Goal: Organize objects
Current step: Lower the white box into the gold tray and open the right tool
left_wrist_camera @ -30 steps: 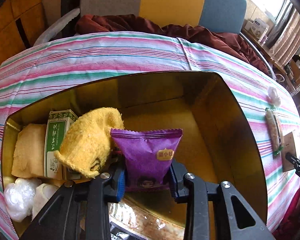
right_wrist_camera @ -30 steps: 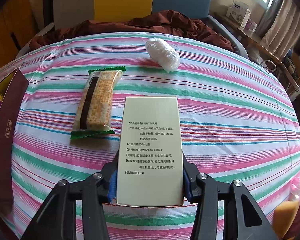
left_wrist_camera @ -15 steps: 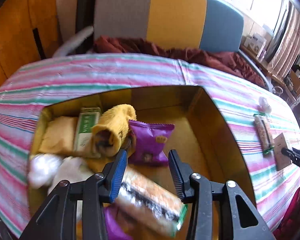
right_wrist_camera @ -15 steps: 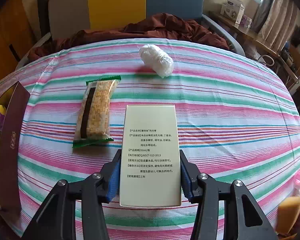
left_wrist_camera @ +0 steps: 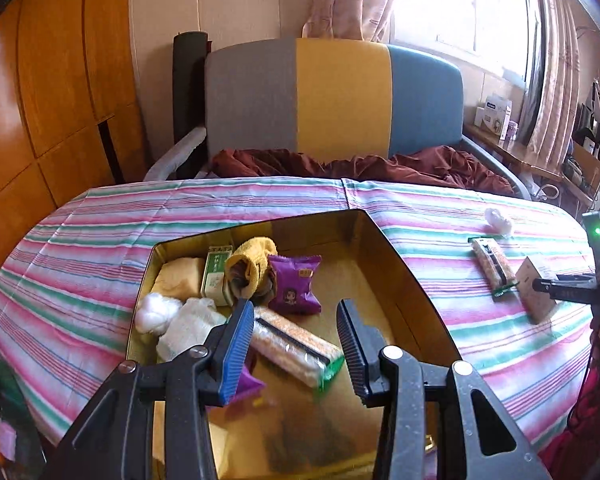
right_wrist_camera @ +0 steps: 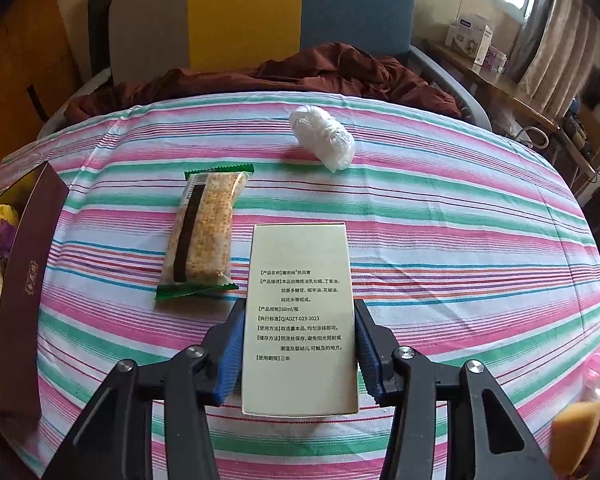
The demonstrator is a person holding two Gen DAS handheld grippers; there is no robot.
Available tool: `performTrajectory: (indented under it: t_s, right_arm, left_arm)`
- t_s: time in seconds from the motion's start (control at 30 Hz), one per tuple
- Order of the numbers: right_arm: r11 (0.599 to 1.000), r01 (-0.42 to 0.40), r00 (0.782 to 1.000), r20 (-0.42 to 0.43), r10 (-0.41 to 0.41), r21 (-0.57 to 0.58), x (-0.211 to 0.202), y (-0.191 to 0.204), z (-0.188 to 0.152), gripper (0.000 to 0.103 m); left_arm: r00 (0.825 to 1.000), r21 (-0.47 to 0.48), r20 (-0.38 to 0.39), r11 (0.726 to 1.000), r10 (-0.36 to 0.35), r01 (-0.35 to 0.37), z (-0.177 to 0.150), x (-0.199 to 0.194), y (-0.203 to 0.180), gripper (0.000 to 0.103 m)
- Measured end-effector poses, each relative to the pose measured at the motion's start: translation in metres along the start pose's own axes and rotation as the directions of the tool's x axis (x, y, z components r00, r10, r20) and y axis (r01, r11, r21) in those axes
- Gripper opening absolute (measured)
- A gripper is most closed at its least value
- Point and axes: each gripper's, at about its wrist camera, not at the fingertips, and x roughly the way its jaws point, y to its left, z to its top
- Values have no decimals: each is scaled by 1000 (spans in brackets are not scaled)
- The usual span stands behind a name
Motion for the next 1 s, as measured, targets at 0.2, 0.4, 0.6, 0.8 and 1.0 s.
performTrajectory:
  t_s: [0.2, 0.4, 0.6, 0.8, 1.0]
  right_arm:
    - [1000, 7, 1000, 3, -7, -10, 1, 2, -1, 50]
    - [999, 18, 1000, 11, -18, -40, 1, 6, -1, 50]
    - [999, -1, 1000, -19, 0, -33, -1, 6, 0, 50]
    - [998, -49, 999, 6, 49, -49, -26, 30, 4, 50]
    - [988, -101, 993, 48, 108, -121, -53, 79, 14, 50]
  left_arm:
    - [1000, -4, -4, 1000, 1, -1, -12, -7, 5, 43]
    - [1000, -20, -5, 1000, -1, 1, -21, -13, 11, 43]
    - [1000, -22, -4, 1000, 4, -4, -26, -15, 19, 43]
    - [1000, -54, -27, 999, -2, 0, -34, -10, 33, 43]
    - [999, -88, -46, 996, -12, 7, -43, -7, 47, 43]
